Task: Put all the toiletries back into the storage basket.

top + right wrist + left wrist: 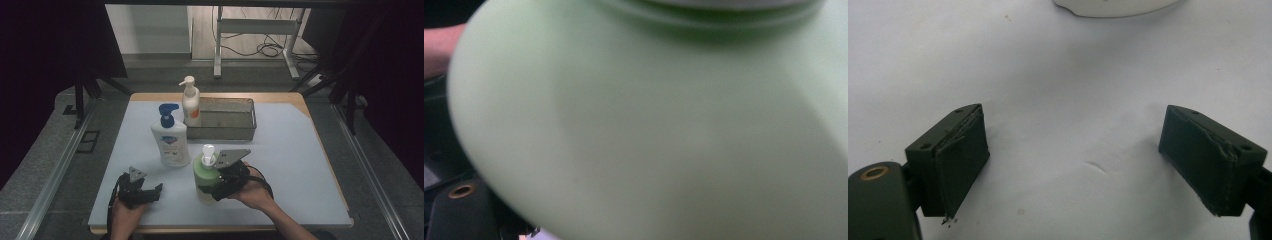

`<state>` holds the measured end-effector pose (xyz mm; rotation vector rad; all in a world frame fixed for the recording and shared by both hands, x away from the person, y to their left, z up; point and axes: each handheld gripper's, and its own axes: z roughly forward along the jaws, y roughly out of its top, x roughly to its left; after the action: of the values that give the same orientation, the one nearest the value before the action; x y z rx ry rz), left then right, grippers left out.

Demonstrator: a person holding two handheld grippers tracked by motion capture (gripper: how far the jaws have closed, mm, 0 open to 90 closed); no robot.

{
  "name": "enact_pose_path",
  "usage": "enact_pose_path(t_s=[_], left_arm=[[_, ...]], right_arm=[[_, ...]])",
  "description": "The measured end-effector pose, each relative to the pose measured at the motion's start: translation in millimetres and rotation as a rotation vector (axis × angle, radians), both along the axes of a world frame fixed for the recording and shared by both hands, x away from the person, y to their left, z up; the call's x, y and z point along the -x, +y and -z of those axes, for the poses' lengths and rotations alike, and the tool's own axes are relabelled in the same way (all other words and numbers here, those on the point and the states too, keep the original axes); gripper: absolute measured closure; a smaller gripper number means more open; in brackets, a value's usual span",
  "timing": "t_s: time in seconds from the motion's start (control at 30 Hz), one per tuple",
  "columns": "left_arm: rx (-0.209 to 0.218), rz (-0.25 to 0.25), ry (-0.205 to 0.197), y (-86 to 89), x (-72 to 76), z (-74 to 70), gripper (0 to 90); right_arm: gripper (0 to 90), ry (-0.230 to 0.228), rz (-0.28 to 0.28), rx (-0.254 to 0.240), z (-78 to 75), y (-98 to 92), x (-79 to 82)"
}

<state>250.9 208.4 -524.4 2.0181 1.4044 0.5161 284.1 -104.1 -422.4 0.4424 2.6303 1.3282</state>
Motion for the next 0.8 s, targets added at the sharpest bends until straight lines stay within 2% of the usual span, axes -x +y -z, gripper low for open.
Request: enact_pose_path(t_s=[0.33,0.8], left_arm=[[-0.001,0.001,0.0,0.0,0.0,0.0,11.9],[0.001,-0.001,-0.002,-0.1,-0.1,0.2,11.9]], right_arm=[[11.5,-0.005,0.059,-0.004,-11.3,-6.7,-9.7],[11.6,-0.014,0.142,-0.005,-24.4,-11.3,-34.9]])
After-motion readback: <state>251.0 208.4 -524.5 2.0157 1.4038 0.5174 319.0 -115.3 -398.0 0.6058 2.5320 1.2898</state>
